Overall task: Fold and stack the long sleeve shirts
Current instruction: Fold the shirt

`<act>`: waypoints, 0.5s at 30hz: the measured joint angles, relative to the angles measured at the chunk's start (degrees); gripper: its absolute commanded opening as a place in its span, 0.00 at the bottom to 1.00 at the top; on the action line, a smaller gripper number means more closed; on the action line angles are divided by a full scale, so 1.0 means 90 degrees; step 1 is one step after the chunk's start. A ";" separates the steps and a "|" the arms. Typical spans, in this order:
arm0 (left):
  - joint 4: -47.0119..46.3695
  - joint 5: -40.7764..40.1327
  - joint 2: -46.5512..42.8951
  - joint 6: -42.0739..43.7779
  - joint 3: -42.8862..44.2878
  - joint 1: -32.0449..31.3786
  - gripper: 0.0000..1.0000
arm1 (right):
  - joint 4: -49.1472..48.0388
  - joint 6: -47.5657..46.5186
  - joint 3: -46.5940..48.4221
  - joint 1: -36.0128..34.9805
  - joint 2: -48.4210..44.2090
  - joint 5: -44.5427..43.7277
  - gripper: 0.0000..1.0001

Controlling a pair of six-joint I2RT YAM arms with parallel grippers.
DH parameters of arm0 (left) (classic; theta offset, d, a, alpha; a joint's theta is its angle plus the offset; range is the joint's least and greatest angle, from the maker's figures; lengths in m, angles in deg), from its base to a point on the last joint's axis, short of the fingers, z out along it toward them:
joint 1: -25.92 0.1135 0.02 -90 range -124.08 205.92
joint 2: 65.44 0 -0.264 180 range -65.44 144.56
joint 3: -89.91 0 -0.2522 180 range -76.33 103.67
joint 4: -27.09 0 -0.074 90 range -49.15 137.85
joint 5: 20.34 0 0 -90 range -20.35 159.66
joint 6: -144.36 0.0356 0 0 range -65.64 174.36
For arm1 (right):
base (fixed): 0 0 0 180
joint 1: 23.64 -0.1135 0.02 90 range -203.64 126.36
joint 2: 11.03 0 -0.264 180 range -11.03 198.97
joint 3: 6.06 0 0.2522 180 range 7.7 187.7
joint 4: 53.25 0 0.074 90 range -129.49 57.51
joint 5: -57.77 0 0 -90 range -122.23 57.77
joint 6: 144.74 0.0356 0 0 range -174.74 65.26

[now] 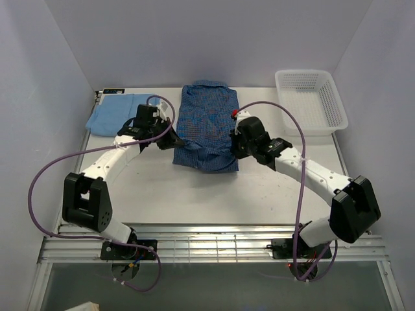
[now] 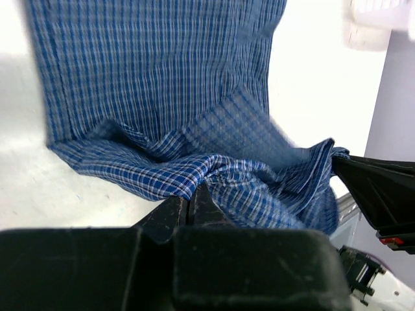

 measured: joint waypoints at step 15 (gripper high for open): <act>-0.0367 0.0369 0.2555 0.0379 0.2608 0.0515 0.00 | -0.0491 -0.0355 0.2108 0.1353 0.1972 0.0374 0.08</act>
